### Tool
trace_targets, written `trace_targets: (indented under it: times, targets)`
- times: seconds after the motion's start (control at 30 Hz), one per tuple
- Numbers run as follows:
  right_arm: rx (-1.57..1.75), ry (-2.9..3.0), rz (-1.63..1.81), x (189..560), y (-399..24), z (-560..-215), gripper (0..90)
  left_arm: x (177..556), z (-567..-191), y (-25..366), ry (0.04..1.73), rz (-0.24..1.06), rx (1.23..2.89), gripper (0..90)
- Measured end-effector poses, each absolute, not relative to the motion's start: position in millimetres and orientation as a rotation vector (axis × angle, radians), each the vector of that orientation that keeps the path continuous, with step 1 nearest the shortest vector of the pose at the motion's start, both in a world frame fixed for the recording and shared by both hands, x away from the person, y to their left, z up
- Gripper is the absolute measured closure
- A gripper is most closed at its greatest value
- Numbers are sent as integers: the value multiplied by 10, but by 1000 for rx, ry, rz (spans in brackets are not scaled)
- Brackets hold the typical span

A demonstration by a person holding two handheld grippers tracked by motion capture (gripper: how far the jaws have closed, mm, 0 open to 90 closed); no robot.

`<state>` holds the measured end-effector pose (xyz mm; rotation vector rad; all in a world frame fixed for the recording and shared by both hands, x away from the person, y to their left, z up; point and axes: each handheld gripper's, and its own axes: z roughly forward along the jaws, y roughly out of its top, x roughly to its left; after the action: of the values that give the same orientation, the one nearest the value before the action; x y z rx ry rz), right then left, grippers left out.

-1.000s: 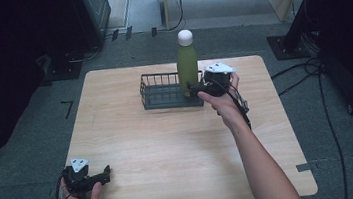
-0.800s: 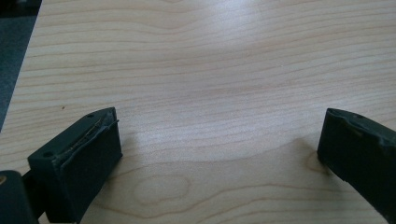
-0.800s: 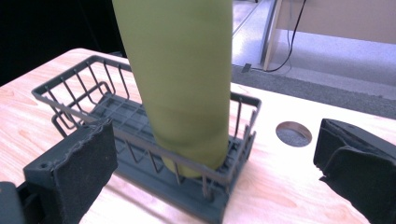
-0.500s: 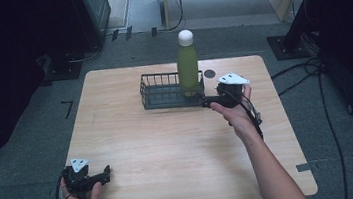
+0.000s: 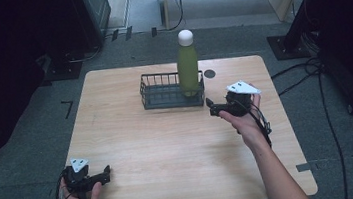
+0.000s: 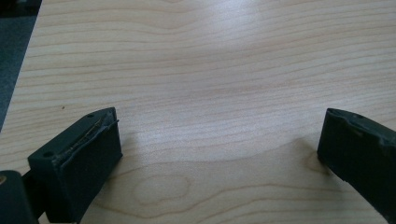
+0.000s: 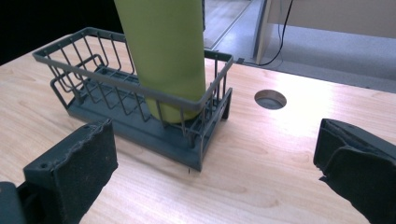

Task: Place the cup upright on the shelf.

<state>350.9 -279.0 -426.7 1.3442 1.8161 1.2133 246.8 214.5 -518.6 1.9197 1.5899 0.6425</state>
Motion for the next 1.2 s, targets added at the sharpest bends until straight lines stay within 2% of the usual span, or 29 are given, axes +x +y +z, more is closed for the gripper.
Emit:
trace_targets:
  times: [1.2]
  targets:
    - [1415, 1787, 1178, 2855, -3320, -4550, 0, 2469, -5185, 2141, 1594, 644, 1919, 0]
